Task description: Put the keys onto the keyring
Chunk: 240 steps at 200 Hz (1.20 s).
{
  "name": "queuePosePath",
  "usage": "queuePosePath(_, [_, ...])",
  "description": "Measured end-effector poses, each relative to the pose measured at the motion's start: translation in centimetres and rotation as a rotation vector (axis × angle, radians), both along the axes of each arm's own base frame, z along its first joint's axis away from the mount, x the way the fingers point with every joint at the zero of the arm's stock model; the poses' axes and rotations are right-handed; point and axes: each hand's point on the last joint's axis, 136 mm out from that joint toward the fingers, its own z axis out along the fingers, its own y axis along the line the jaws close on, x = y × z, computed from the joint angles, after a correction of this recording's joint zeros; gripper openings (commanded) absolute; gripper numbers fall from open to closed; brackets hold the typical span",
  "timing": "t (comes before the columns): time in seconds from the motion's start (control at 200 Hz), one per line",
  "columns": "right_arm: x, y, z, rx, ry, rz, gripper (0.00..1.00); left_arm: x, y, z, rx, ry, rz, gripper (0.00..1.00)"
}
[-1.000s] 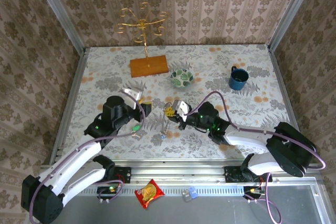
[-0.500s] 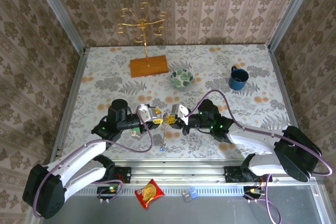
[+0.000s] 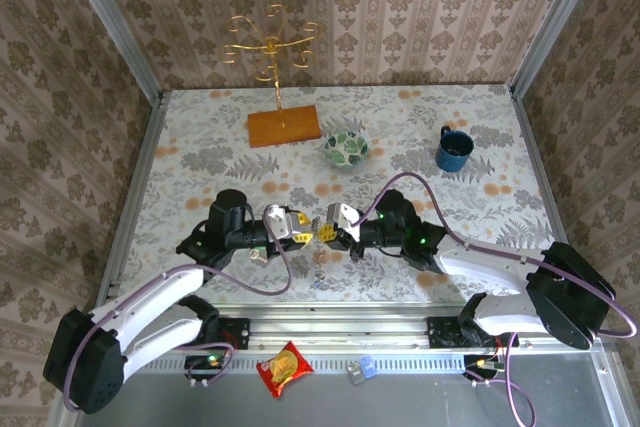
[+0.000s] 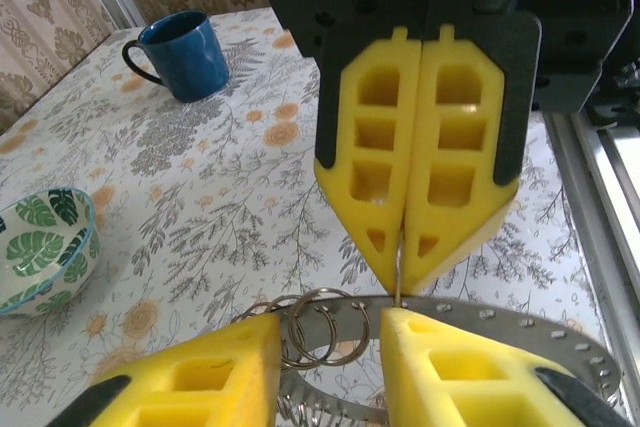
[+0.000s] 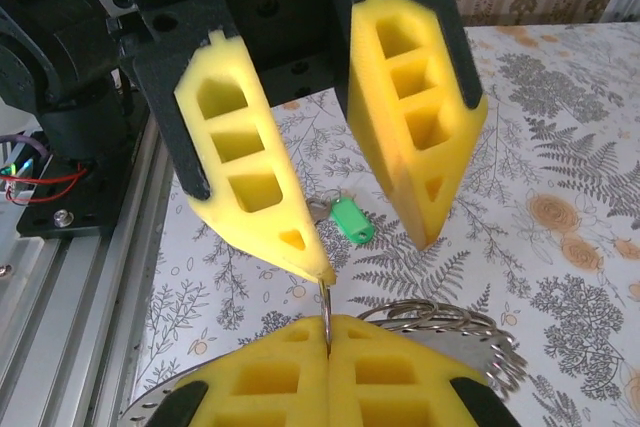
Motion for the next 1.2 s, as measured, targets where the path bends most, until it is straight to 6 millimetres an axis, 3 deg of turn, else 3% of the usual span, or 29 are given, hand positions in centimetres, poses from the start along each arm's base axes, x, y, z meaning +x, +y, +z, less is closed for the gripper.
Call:
queuePosePath(0.255, [0.2,0.1,0.9,-0.002,-0.033,0.006,0.0,-0.7,0.6,-1.2,0.06,0.011,-0.006,0.27])
queuePosePath(0.53, [0.5,0.6,1.9,0.011,-0.057,0.011,0.0,-1.1,0.1,-0.5,0.027,0.02,-0.032,0.18])
queuePosePath(0.825, [0.2,0.6,0.8,-0.026,-0.044,0.026,0.0,-1.3,0.0,-0.2,0.011,0.031,-0.047,0.11])
queuePosePath(1.2, [0.2,1.2,0.9,-0.035,-0.061,0.042,0.0,-1.3,0.0,-0.5,0.015,0.053,-0.041,0.17])
